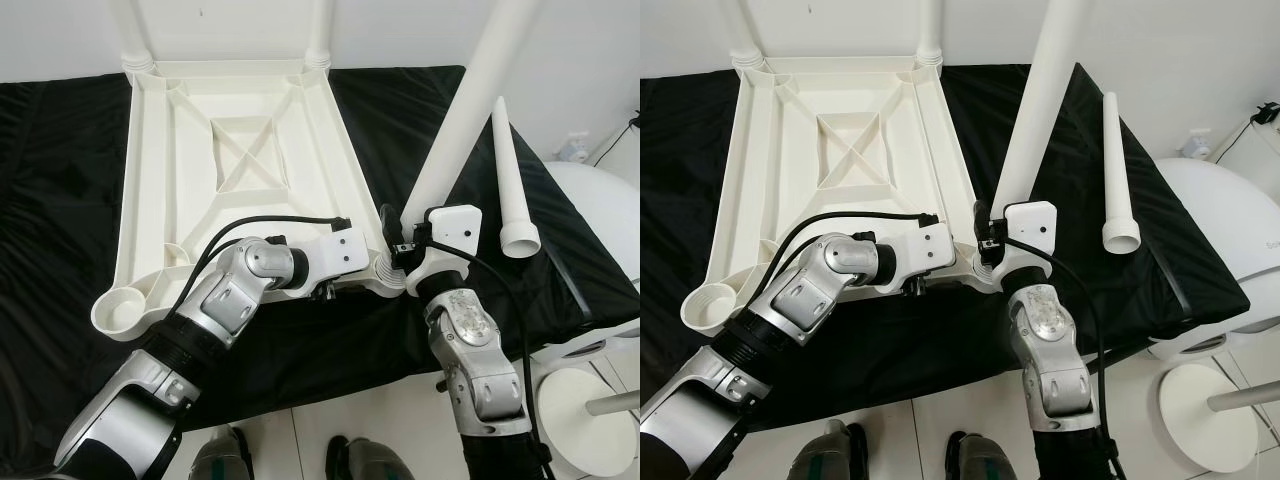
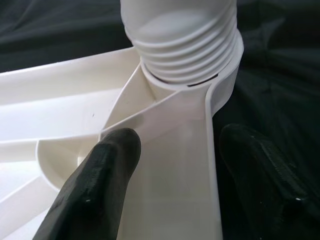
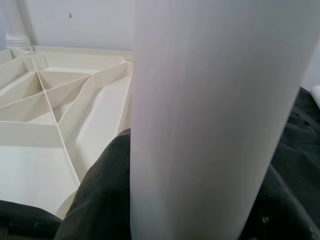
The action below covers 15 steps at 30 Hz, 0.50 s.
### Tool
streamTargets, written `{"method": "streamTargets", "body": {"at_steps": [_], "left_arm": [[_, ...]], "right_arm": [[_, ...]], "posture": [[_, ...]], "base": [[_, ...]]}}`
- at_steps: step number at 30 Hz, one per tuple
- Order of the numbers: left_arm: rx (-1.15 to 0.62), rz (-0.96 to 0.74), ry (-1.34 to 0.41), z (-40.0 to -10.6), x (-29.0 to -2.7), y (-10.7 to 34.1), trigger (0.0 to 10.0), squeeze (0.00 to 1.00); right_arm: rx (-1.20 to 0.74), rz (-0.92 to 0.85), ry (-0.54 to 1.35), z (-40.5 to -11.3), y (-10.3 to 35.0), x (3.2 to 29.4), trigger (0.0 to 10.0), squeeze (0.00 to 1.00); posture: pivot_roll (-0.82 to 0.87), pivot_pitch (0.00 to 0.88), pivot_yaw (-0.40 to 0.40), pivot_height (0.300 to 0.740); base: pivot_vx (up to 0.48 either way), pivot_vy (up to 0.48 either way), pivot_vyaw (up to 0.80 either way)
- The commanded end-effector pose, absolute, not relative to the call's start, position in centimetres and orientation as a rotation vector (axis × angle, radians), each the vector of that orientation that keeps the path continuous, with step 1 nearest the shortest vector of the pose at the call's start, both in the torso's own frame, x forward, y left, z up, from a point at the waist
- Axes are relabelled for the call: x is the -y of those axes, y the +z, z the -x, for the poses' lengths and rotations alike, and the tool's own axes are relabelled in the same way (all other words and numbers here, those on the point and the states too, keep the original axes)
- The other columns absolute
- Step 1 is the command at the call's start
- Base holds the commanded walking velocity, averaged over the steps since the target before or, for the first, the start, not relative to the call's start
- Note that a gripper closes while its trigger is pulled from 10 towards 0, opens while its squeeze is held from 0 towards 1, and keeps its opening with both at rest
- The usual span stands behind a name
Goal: Building children table
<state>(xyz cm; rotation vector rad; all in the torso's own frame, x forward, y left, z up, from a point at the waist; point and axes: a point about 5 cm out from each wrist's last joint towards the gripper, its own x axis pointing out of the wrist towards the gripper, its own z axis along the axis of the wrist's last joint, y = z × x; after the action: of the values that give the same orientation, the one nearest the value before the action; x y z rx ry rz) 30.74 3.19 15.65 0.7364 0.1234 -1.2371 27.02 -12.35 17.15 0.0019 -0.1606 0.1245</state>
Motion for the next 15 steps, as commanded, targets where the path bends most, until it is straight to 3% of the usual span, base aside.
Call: {"method": "streamTargets", "body": {"at_steps": [1,15], "left_arm": [[-0.125,-0.737,-1.235,-30.9,-3.2,15.8,10.0,0.0],[-0.124,-0.739,-1.234,-30.8,-3.4,15.8,10.0,0.0]], "right_arm": [[0.027,0.016,0.069,-26.9,14.4,13.1,10.0,0.0],[0.008,0.026,-0.095,-26.9,13.5,14.6,10.0,0.0]], "posture": [[0.0,0.122,-0.044,0.74],[0.0,0.121,-0.039,0.74]], "base": [[0.0,0.0,0.0],[0.0,0.0,0.0]]}}
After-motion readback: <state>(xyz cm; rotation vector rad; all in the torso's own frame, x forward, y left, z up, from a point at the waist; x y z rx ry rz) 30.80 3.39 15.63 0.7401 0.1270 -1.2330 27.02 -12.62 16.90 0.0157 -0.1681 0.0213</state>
